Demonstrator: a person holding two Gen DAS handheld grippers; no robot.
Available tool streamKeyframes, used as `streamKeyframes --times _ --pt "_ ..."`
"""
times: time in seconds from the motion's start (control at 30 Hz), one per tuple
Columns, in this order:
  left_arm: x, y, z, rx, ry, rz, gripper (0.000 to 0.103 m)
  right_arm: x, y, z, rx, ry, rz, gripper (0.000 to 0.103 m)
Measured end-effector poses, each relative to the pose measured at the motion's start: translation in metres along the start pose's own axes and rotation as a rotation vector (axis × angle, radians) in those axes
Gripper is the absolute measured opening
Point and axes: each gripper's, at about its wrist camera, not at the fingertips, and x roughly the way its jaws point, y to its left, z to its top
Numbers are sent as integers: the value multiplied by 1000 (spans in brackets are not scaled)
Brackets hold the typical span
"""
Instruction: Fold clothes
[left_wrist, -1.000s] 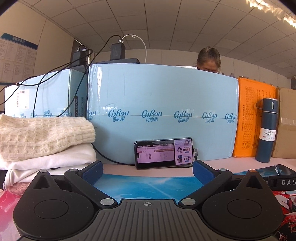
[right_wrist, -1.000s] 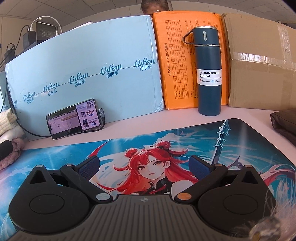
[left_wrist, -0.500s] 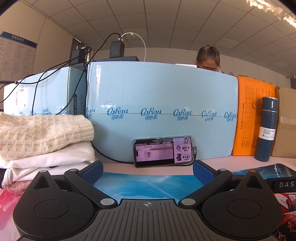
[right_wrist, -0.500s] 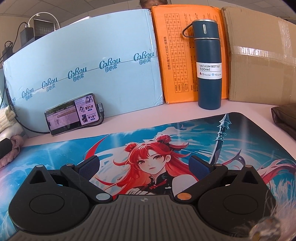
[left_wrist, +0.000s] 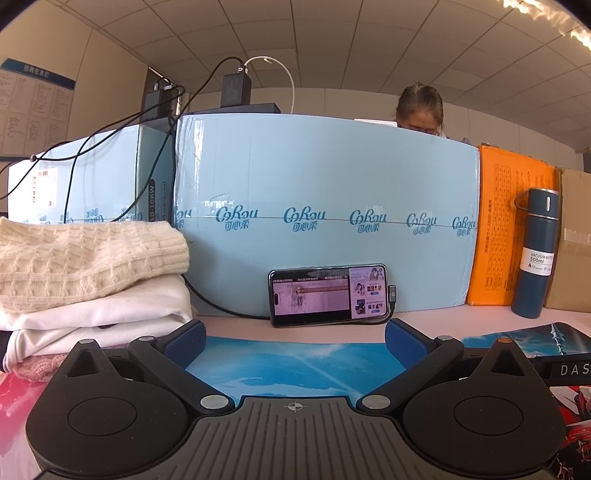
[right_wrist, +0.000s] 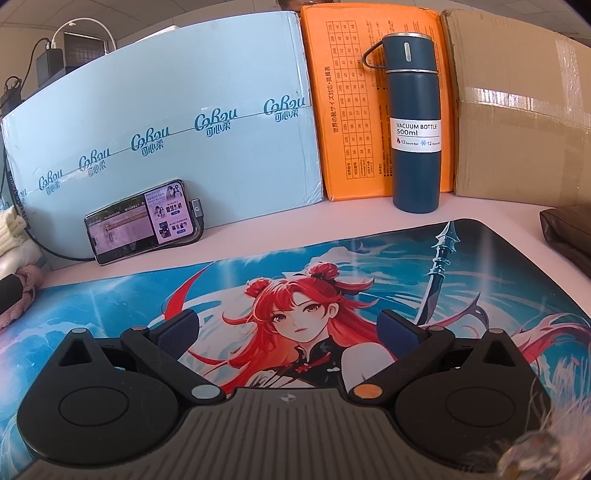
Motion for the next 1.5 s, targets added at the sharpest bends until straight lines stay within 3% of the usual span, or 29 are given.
streamKeyframes --times 1.5 --pt "3 -3 0 5 14 9 103 1 0 -1 6 1 -1 103"
